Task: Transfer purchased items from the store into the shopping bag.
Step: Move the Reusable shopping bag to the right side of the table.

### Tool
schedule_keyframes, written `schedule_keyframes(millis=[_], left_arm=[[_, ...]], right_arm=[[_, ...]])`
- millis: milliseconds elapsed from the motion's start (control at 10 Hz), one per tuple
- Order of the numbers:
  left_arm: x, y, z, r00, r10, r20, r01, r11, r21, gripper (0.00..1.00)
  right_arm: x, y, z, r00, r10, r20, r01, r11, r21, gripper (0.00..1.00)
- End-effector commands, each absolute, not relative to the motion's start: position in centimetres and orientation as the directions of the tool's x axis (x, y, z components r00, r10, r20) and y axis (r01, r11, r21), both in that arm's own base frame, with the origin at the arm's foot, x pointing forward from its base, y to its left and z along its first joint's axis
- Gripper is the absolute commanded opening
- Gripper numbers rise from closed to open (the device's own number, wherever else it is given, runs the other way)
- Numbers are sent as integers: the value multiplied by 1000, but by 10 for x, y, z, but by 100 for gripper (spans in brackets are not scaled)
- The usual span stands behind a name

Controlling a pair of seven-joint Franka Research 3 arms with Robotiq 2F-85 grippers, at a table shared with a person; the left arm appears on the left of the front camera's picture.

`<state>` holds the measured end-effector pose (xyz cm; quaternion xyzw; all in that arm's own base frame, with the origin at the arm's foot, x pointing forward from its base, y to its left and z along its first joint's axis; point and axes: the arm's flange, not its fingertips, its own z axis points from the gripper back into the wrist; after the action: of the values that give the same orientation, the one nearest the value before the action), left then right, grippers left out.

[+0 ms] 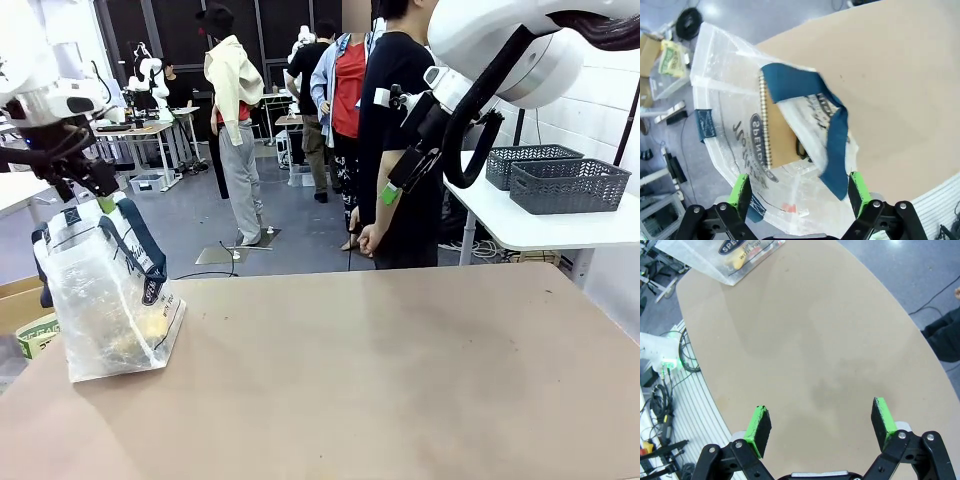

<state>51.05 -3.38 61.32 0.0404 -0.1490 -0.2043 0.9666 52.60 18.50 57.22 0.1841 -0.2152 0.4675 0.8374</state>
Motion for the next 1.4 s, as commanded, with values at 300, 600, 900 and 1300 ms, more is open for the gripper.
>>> schedule_keyframes(millis=[300,600,900,1300], left_arm=[[502,-51,649,632,-631,451,733,675,-84,100],[512,-71,634,435,-696,571,887,441,-137,100],[519,-80,616,318,-687,653,926,375,-56,100],[526,-77,603,260,-682,683,946,323,-38,100]], right_arm=[[527,186,572,479,700,530,-859,499,117,100],[527,186,572,479,700,530,-859,499,117,100],[527,186,572,479,700,530,-859,499,117,100],[527,186,572,479,700,530,-859,499,117,100]])
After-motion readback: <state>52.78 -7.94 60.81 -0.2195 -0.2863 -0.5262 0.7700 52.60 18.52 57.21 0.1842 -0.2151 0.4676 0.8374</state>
